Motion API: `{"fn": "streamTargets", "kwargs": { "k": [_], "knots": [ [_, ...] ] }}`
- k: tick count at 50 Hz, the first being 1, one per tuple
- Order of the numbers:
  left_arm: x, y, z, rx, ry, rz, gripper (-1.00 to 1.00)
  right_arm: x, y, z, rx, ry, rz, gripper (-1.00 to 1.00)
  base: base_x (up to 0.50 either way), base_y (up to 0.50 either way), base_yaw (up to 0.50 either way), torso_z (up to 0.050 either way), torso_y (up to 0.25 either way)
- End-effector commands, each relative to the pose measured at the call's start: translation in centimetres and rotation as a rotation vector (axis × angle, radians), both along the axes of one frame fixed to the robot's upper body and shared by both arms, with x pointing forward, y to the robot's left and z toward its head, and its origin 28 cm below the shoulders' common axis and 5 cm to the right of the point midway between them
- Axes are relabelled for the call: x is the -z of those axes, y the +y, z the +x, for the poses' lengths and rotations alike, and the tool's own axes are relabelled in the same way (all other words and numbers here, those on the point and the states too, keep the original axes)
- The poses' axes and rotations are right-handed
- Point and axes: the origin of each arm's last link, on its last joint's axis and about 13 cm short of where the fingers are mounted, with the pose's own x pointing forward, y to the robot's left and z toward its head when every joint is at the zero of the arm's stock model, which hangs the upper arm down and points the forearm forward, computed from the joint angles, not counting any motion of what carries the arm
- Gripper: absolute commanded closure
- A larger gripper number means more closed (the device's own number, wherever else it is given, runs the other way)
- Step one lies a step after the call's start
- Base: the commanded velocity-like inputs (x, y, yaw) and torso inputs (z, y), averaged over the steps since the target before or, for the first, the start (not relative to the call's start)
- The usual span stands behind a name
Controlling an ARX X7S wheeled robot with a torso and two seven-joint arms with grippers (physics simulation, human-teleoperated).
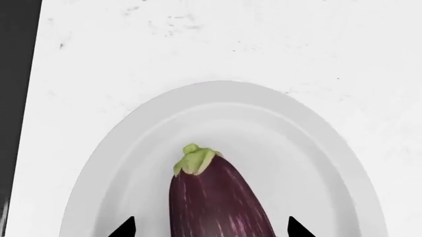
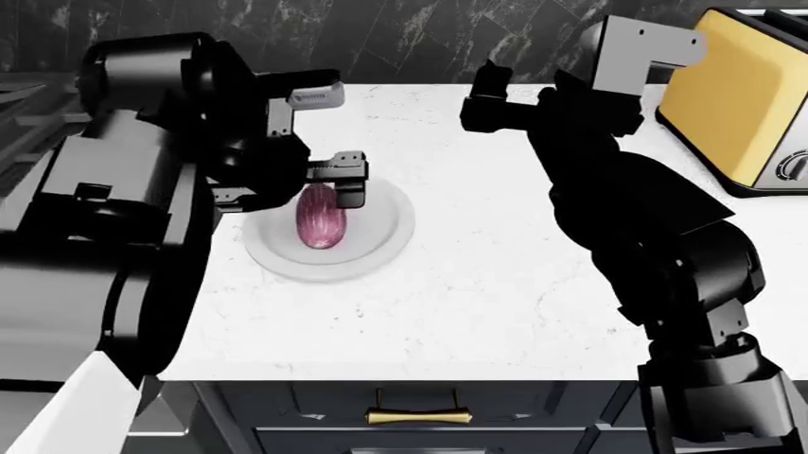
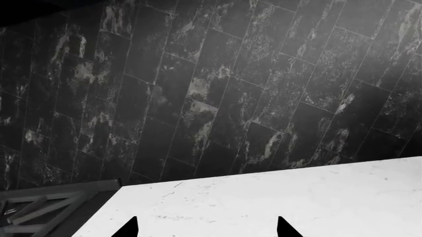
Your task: Pick the eggplant from the pan and place it on the plate.
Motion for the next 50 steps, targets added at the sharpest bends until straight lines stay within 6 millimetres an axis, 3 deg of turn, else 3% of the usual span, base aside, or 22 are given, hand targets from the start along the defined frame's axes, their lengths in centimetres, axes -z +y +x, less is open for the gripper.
{"fn": "streamTargets", "kwargs": {
  "k": [1,12,24,26,28,29,31,34,37,40,44,50],
  "knots": [
    [-1.6,0.1,0.0,-0.018,-0.058,-0.034,-1.00,-0.1,0.0,-0.1,0.000,-0.002,0.003,-1.00,0.00,0.00,0.00,0.000,0.000],
    [-4.2,1.3,0.2,-0.080,-0.179,-0.206,-1.00,-0.8,0.2,-0.5,-0.005,0.008,-0.019,-1.00,0.00,0.00,0.00,0.000,0.000],
    [-7.5,4.0,-0.4,-0.124,-0.323,-0.376,-1.00,-3.2,0.1,-2.8,0.015,0.002,-0.032,-1.00,0.00,0.00,0.00,0.000,0.000],
    [-5.9,3.6,-1.6,-0.099,-0.221,-0.400,-1.00,-3.6,0.1,-3.6,0.020,-0.010,-0.032,-1.00,0.00,0.00,0.00,0.000,0.000],
    [-7.0,5.4,-2.9,-0.190,-0.345,-0.381,-1.00,-4.1,0.2,-4.6,0.022,-0.023,-0.034,-1.00,0.00,0.00,0.00,0.000,0.000],
    [-5.0,7.3,-3.1,-0.288,-0.322,-0.308,-1.00,-4.4,0.1,-5.3,0.026,-0.035,-0.034,-1.00,0.00,0.00,0.00,0.000,0.000],
    [-3.4,7.5,-3.8,-0.361,-0.312,-0.275,-1.00,-5.1,-0.1,-6.6,0.040,-0.058,-0.031,-1.00,0.00,0.00,0.00,0.000,0.000],
    [-3.2,6.9,-5.6,-0.505,-0.399,-0.237,-1.00,-6.4,-0.5,-8.7,0.067,-0.104,-0.021,-1.00,0.00,0.00,0.00,0.000,0.000],
    [-4.0,7.2,-9.1,-0.731,-0.497,-0.142,-1.00,-7.9,-1.0,-10.9,0.087,-0.155,-0.016,-1.00,0.00,0.00,0.00,0.000,0.000],
    [-4.5,7.8,-13.5,-0.520,-0.512,-0.353,-1.00,-9.7,-1.2,-13.0,0.091,-0.223,-0.008,-1.00,0.00,0.00,0.00,0.000,0.000],
    [-5.0,10.1,-20.4,-0.125,-0.466,-0.749,-1.00,-11.5,-1.5,-15.1,0.088,-0.283,0.006,-1.00,0.00,0.00,0.00,0.000,0.000],
    [-4.8,11.8,-25.3,0.003,-0.563,-0.935,-1.00,-13.9,-2.5,-17.6,0.107,-0.406,0.017,-1.00,0.00,0.00,0.00,0.000,0.000]
  ]
}}
